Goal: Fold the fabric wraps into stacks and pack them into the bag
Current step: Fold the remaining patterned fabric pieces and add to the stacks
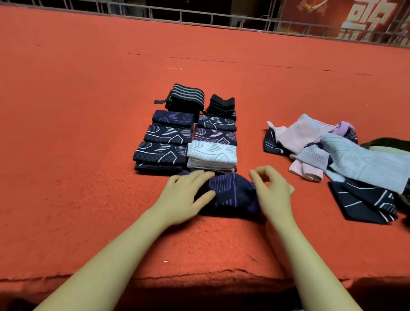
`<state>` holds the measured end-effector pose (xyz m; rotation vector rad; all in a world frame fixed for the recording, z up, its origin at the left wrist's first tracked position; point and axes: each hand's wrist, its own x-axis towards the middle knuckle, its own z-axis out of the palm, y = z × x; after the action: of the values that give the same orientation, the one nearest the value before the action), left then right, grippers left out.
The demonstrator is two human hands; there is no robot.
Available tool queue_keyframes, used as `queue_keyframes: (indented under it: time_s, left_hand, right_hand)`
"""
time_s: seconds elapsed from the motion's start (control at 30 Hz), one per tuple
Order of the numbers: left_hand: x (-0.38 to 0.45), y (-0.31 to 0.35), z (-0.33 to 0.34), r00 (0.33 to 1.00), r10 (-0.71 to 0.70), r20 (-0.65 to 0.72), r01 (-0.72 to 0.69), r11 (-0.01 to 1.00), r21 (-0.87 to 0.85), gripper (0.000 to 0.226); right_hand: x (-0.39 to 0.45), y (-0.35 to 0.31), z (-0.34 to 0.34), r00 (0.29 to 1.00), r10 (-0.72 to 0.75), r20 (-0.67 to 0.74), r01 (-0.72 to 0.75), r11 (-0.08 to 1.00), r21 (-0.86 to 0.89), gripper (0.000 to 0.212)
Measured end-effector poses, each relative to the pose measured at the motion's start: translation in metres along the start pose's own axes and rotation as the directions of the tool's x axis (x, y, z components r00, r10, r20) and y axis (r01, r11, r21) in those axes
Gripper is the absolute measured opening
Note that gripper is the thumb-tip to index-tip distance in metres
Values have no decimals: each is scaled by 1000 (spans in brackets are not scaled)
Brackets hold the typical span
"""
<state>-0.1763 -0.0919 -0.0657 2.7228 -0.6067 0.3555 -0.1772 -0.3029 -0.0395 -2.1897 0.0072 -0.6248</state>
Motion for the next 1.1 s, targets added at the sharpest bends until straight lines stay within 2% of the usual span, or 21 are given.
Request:
queue_keyframes:
  time_s: [0.07,0.1,0.2,0.27,0.33,0.4,0.43,0.5,0.57,0.67,0.8,0.83,0.93,1.0,1.1]
  left_hand:
    - [-10,-6,11,990,-79,116,64,990,127,84]
    - [-12,-7,15,982,-134,136,110,979,172,88]
    - [-14,-3,22,958,-252,137,215,947,239,92]
    - [-17,-2,22,951,-296,89,266,931,250,92]
    - [-21,-3,19,950,-312,-22,311,933,181,89]
    - [-26,-3,16,963,-209,-168,227,970,92,72]
    - [-28,-2,16,968,-121,-221,149,982,116,64]
    - [-32,-2,17,974,2,-224,40,982,185,58]
    - [-34,-3,17,980,-8,-199,44,983,179,59]
    - [-35,-4,19,975,-54,-217,91,982,163,53]
    - [-30,-7,25,949,-15,-313,80,977,197,29]
    - [-28,-7,26,945,-9,-326,84,973,215,22]
    - [-26,-5,26,948,-5,-317,96,957,272,15]
    - [-24,-3,21,945,-15,-328,121,944,306,24]
    - [-24,-12,13,931,-50,-361,156,951,268,27]
  right_hand:
    - [-12,3,2,996,-87,11,87,996,-24,14]
    - [-19,5,3,986,-165,4,165,984,-65,18]
    - [-37,19,10,951,-309,30,307,921,-240,50]
    - [-44,24,13,959,-283,4,268,906,-327,57]
    - [-46,27,12,969,-230,-87,181,907,-379,52]
    - [-47,30,10,974,-174,-146,96,898,-429,49]
    - [-48,31,9,979,-142,-148,59,885,-462,48]
    - [-51,34,9,985,-90,-147,-1,850,-527,49]
    - [-54,34,9,986,-57,-155,-40,828,-559,50]
    - [-57,36,8,985,-55,-163,-44,836,-546,42]
    - [-57,36,7,963,-170,-208,50,875,-481,12]
    - [-57,35,6,953,-183,-240,60,894,-444,10]
    - [-57,29,0,928,-207,-310,90,932,-352,18]
    - [-56,24,-3,907,-243,-345,122,933,-337,23]
    - [-46,18,-8,889,-273,-368,171,942,-287,22]
